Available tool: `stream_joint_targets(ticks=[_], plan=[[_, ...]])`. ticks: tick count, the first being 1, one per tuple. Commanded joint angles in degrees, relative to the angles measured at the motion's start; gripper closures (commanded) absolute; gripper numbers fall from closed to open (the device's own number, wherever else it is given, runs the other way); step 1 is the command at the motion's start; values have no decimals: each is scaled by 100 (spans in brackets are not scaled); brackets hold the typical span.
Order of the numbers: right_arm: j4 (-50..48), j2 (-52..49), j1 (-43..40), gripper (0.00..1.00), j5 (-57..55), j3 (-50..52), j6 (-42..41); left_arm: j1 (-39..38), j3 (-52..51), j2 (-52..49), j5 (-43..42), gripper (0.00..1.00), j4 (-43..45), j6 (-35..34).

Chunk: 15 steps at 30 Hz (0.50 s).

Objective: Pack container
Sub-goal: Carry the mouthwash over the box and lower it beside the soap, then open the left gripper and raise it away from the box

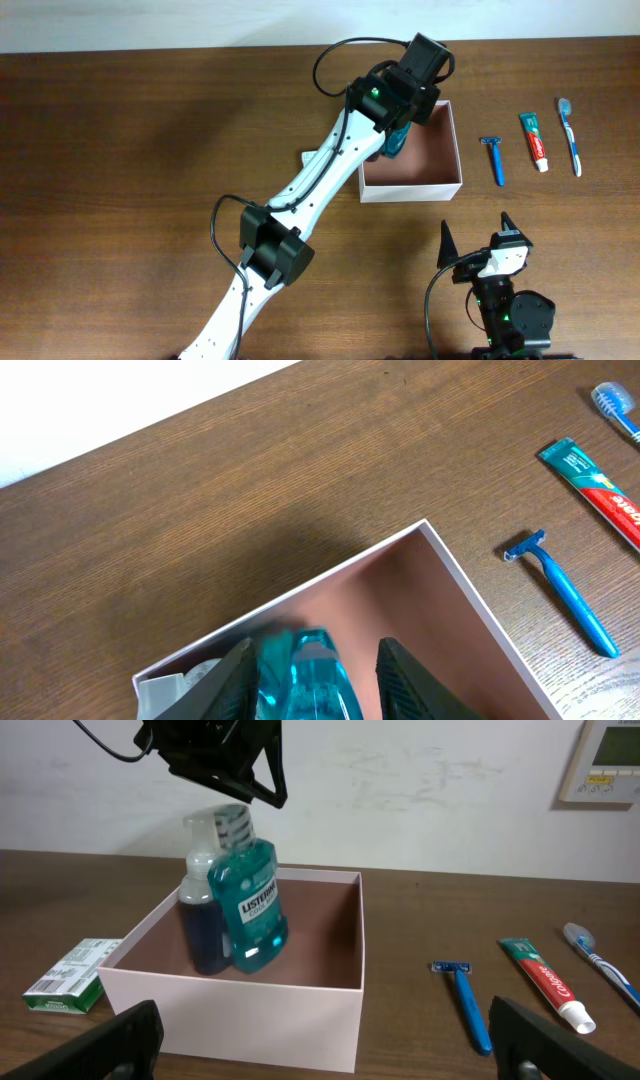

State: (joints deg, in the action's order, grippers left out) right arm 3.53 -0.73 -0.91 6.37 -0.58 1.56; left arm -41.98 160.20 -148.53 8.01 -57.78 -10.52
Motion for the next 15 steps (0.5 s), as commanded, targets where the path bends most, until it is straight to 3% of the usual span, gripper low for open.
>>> stream_joint_targets(ticks=[1,11,15], plan=[[31,42,52,1,52,26,-7,15,76,87,81,60,26,-35],[31,42,52,1,52,26,-7,179,555,125,76,51,240,-31],[31,42,52,1,52,26,-4,313,1130,197,81,38,190,4]])
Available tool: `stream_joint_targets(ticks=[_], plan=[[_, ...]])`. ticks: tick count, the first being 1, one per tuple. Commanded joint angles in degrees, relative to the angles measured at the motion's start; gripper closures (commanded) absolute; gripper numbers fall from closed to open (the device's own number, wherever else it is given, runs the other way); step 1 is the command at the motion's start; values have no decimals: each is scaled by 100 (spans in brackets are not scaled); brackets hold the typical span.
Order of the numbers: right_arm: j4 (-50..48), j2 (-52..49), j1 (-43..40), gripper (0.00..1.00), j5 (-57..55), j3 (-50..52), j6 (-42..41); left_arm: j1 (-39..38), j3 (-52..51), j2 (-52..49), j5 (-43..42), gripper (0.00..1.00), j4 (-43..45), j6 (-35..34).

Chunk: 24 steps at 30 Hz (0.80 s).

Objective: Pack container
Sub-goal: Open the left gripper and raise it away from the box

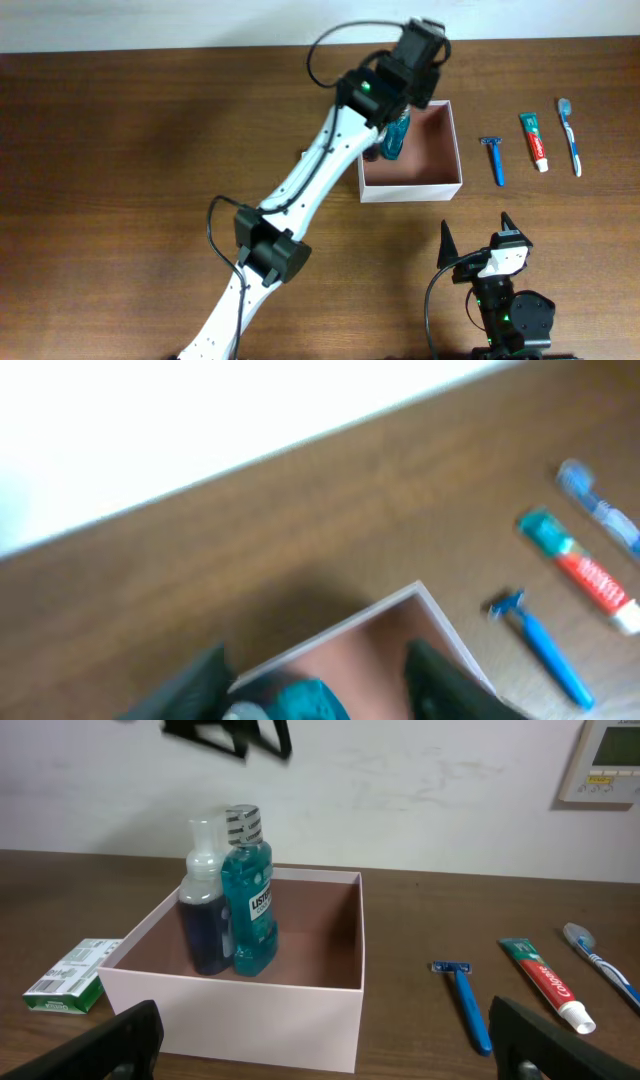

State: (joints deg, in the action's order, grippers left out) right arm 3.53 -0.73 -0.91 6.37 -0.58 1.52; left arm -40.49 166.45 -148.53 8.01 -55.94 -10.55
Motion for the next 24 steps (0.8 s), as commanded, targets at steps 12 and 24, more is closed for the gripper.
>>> stream_joint_targets(ticks=[12,24], plan=[[31,42,52,1,52,26,-2,1027,1342,1211,90,15,-245,11],[31,42,52,1,52,26,-2,2234,1340,1733,828,5,9,-17]])
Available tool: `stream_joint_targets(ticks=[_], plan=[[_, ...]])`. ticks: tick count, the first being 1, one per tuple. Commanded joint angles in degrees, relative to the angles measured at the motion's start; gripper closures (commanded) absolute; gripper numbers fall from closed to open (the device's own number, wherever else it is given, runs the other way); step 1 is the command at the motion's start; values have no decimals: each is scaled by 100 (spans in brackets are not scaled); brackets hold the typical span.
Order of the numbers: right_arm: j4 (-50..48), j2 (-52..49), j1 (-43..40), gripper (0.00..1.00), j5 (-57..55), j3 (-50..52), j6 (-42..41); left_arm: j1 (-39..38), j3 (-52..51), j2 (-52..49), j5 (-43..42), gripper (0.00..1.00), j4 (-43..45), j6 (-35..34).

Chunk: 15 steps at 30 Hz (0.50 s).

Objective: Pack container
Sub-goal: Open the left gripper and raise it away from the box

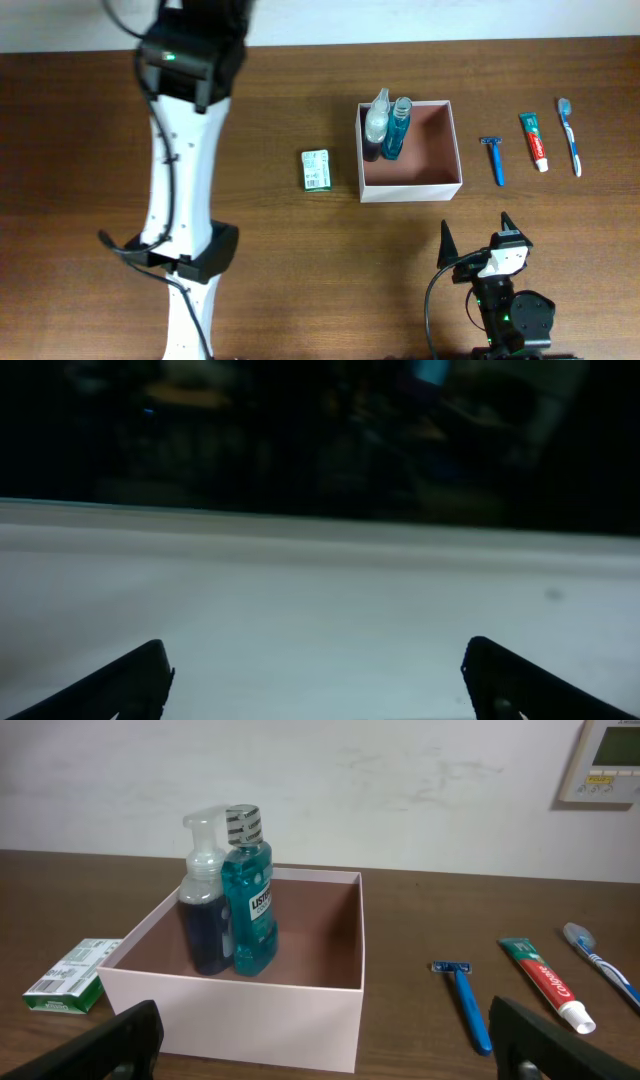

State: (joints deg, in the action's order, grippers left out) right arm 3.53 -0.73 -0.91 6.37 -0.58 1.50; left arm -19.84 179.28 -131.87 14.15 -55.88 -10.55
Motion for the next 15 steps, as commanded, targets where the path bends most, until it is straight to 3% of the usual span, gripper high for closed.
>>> stream_joint_targets(ticks=[1,15], plan=[[31,42,52,1,52,26,0,216,44,68,216,4,-2,-15],[31,42,52,1,52,26,0,640,39,68,219,1,-68,-15]])
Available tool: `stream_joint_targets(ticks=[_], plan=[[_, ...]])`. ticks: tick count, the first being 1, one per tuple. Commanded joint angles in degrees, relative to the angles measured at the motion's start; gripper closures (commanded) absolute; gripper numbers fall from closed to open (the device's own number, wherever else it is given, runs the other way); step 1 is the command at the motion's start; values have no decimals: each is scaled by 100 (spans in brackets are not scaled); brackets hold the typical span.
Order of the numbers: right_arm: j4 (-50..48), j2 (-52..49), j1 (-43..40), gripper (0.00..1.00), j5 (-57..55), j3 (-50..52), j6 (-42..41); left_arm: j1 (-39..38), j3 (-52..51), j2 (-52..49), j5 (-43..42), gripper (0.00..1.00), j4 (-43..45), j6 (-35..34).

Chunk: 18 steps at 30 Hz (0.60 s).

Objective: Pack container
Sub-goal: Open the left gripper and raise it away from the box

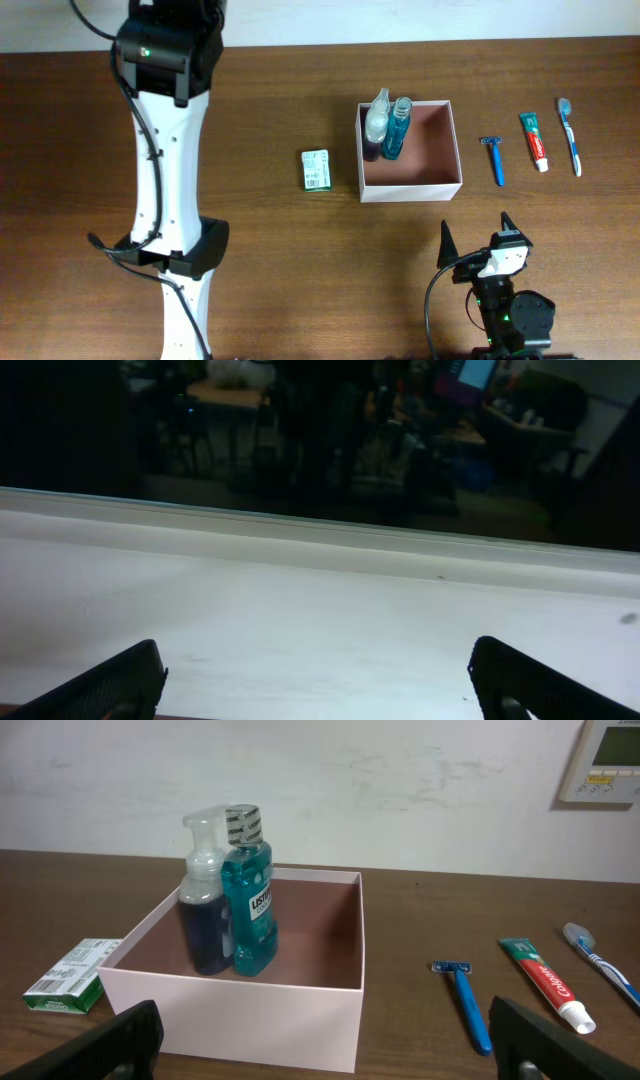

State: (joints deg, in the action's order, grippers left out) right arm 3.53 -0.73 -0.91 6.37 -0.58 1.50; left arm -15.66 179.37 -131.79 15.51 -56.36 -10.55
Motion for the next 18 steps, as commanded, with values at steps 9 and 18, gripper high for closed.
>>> stream_joint_targets(ticks=[9,18], plan=[[31,42,52,1,52,26,0,625,31,59,81,1,-162,-15],[31,42,52,1,52,26,0,844,31,57,83,1,-269,-15]])
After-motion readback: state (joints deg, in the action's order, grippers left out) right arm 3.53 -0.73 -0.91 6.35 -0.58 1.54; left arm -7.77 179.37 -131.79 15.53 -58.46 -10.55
